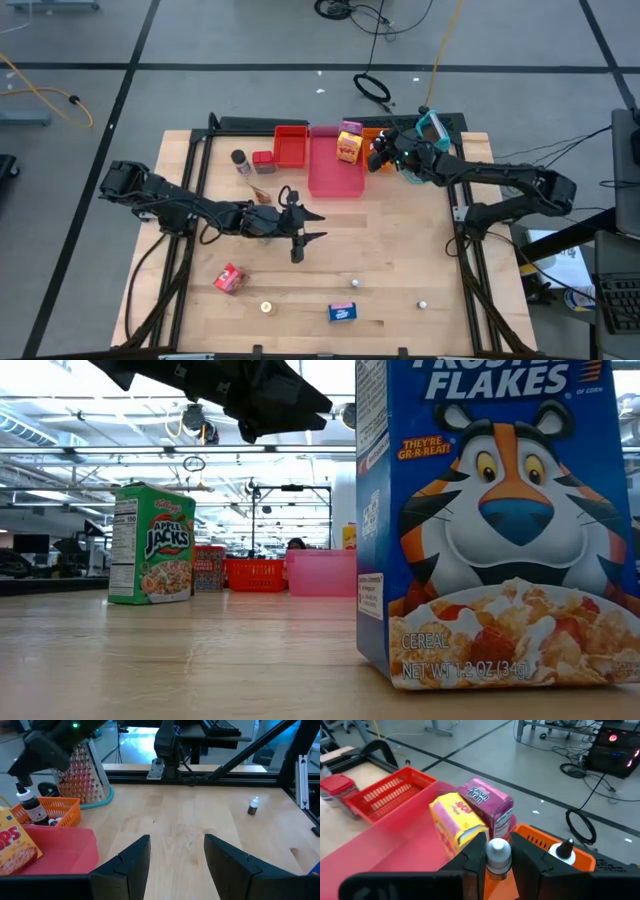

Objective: Pick & Place Kitchen Items
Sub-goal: Put the black food coloring bottle into the orange bin

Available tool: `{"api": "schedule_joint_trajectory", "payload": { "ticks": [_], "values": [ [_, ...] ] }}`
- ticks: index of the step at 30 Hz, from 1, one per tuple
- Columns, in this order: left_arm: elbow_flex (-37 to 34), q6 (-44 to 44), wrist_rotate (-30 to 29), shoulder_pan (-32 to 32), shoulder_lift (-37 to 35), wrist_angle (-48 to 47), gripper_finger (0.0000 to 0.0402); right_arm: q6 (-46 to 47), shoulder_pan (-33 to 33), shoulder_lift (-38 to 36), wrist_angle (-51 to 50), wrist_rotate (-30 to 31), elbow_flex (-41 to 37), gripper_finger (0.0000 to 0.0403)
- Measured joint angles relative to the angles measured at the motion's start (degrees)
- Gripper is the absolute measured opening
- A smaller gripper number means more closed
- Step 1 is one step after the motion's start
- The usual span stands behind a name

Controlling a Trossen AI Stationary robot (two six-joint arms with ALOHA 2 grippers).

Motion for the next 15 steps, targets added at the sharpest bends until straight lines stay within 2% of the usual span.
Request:
{"api": "schedule_joint_trajectory", "payload": {
  "ticks": [10,15],
  "values": [
    [0.0,0.0,0.1,0.0,0.0,-0.2,0.0186,0.4,-4.1,5.6,0.4,-0.2,1.3,0.006],
    [0.0,0.1,0.2,0.0,0.0,-0.2,0.0186,0.4,-4.5,6.1,0.5,-0.3,1.3,0.0084]
  ]
}}
